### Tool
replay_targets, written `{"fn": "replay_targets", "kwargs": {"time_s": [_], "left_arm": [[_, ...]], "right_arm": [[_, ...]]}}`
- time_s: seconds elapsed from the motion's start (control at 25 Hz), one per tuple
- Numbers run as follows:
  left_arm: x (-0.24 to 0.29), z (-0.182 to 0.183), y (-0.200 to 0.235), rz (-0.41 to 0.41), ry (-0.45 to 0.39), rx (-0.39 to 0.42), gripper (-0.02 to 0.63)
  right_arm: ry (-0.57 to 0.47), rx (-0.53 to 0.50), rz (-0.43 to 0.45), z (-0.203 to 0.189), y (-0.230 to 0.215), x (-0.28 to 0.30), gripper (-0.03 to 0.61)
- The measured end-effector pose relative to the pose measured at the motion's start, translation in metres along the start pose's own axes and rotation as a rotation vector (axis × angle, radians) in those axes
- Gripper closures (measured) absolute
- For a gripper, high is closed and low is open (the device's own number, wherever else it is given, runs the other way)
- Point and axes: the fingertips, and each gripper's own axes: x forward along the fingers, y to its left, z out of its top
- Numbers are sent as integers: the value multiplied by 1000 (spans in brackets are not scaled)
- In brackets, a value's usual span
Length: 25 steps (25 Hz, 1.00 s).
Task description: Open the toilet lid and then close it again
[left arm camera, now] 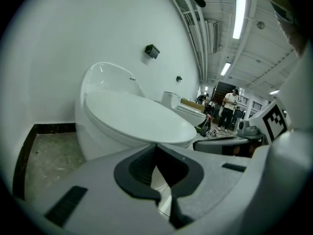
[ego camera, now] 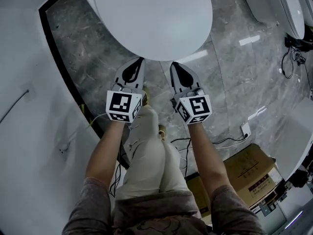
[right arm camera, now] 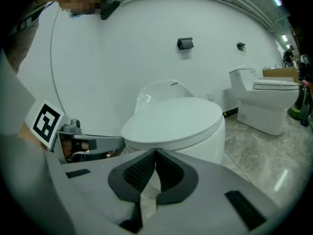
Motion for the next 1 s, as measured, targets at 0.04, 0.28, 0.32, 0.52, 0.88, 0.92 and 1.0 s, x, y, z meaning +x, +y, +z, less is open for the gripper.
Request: {"fn": "replay_targets", "kwargs": {"time_s": [0.04,0.28,0.32,0.52,0.88,0.92,1.0], "left_arm": [[0,-1,0,-1,-2,-1,606],[0,1,0,9,-6,-21,606],[-1,1,0,12,-3,-27,606],[-2,7,-3,7,7,-46,606],[-18,49,-12,7,8,-76,606],[-20,58,-13,6,8,-79,606],[-26,80,-16,4,4,-82,606]], "right_arm": [[-2,1,2,1,-1,2,552],[-5,-14,10,6,-2,4,552],[-3,-15,7,7,-2,4,552],[-9,-20,-5,13,0,2,552],[-26,1,12,60,10,-14,552],[-27,-1,11,70,12,-16,552],[-31,-7,12,95,17,-21,552]]}}
